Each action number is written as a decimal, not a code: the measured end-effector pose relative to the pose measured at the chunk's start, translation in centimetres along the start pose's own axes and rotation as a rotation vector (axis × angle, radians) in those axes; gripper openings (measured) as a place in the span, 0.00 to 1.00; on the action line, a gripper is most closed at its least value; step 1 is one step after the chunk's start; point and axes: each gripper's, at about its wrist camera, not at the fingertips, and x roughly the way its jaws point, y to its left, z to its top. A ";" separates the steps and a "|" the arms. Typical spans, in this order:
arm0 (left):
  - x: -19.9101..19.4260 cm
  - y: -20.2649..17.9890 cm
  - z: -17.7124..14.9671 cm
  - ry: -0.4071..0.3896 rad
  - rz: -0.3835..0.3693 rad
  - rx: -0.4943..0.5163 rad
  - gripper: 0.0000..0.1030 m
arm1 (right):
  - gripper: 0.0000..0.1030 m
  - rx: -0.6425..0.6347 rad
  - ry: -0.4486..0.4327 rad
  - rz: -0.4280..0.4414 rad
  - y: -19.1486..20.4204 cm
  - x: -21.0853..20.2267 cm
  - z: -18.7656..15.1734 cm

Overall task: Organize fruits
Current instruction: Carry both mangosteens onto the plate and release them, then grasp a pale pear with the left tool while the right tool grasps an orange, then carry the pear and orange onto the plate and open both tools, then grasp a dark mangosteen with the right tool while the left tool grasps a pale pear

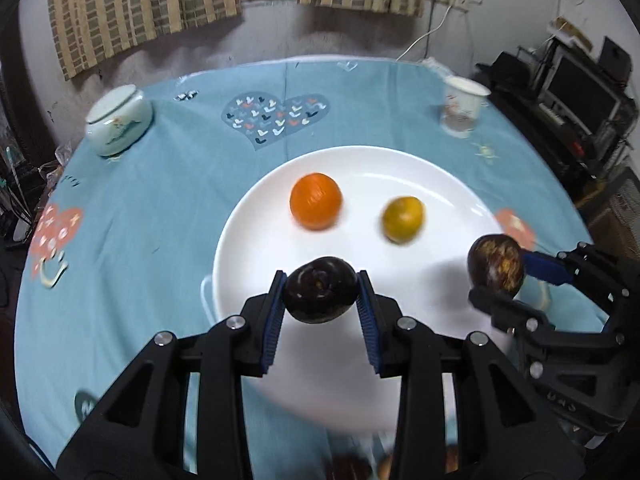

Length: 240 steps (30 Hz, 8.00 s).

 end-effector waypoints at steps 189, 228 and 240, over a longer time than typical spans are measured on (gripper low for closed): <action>-14.3 -1.0 -17.9 -0.188 -0.171 0.068 0.37 | 0.38 0.019 -0.064 0.175 5.6 -11.8 -11.1; -13.4 2.9 -7.7 -0.216 0.021 -0.039 0.98 | 0.83 -0.116 -0.177 -0.006 4.9 -10.5 -2.3; -15.1 1.4 -23.8 -0.160 0.003 -0.064 0.98 | 0.98 -0.117 -0.165 -0.068 9.1 -16.1 -17.5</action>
